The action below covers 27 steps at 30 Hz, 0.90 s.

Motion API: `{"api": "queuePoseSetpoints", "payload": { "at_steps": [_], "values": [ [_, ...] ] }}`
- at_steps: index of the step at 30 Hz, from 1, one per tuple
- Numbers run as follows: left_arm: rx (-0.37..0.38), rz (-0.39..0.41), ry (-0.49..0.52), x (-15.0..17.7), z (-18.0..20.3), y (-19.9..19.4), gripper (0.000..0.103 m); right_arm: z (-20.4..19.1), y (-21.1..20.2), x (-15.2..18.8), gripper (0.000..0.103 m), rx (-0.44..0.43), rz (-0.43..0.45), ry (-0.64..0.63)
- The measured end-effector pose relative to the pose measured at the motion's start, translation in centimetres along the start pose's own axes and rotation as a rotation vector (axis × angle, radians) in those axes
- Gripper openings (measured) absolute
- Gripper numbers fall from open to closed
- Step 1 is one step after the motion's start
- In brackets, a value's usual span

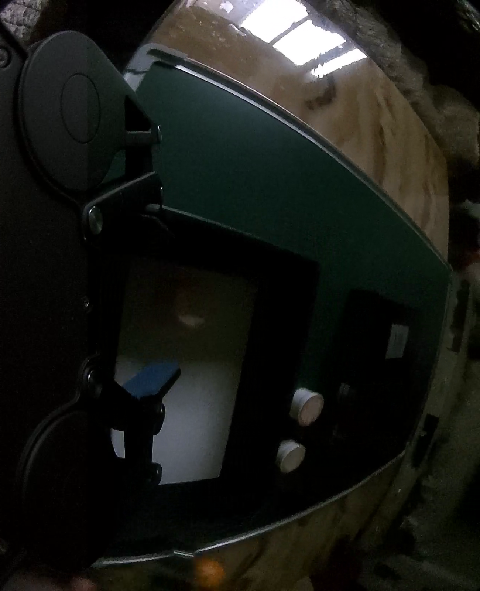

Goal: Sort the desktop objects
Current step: 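Lower the cup onto the white paper and open the left tool, then move the right tool to the cream-lidded cup and grasp it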

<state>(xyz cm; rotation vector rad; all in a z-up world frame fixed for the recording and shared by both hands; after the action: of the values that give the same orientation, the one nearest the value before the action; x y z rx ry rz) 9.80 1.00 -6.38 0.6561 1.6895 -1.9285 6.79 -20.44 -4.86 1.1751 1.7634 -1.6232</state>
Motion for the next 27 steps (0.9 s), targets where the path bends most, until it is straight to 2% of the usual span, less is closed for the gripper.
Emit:
{"api": "queuePoseSetpoints", "payload": {
  "at_steps": [1, 5, 7, 10, 13, 16, 18, 19, 25, 27],
  "values": [
    [0.004, 0.000, 0.001, 0.2, 0.1, -0.3, 0.074, -0.4, 0.3, -1.1, 0.103, 0.006, 0.032, -0.046],
    [0.025, 0.005, -0.008, 0.4, 0.0, -0.9, 0.077, -1.5, 3.8, -4.6, 0.103, 0.162, 0.026, -0.193],
    [0.025, 0.008, -0.007, 0.5, 0.0, -1.0, 0.077, -1.5, 6.0, -6.3, 0.103, 0.130, 0.014, -0.216],
    [0.027, 0.011, -0.008, 0.6, -0.1, -1.0, 0.078, -0.6, 10.3, -8.4, 0.103, 0.037, -0.113, -0.162],
    [0.039, 0.006, -0.013, 0.5, -0.1, -0.8, 0.078, 0.4, 13.9, -8.9, 0.102, 0.002, -0.220, -0.099],
    [0.051, 0.002, -0.017, 0.6, -0.1, -0.6, 0.078, 0.8, 16.2, -8.5, 0.098, 0.020, -0.253, -0.103],
    [0.052, 0.003, -0.011, 0.7, 0.0, -0.5, 0.079, 0.6, 17.0, -7.7, 0.085, 0.020, -0.273, -0.128],
    [0.053, 0.003, -0.008, 0.8, 0.1, -0.4, 0.079, 0.5, 17.3, -7.3, 0.083, 0.020, -0.283, -0.140],
    [0.052, -0.002, 0.007, 0.9, 0.4, -0.1, 0.080, -0.5, 18.8, -6.7, 0.081, -0.016, -0.312, -0.147],
    [0.052, -0.004, 0.012, 1.0, 0.4, 0.0, 0.080, -0.9, 19.2, -6.7, 0.072, -0.024, -0.321, -0.149]
  ]
}}
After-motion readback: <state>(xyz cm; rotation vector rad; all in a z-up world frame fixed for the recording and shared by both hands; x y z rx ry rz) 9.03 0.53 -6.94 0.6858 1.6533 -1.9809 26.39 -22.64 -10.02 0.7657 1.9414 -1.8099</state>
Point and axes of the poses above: each gripper's, at about its wrist camera, not at the fingertips, and y roughly the way its jaws point, z to its right, x to its underside, the point moved 1 cm from there along y, roughly the way its jaws point, and after that the axes turned 9 degrees about z, right-handed, at the moved point
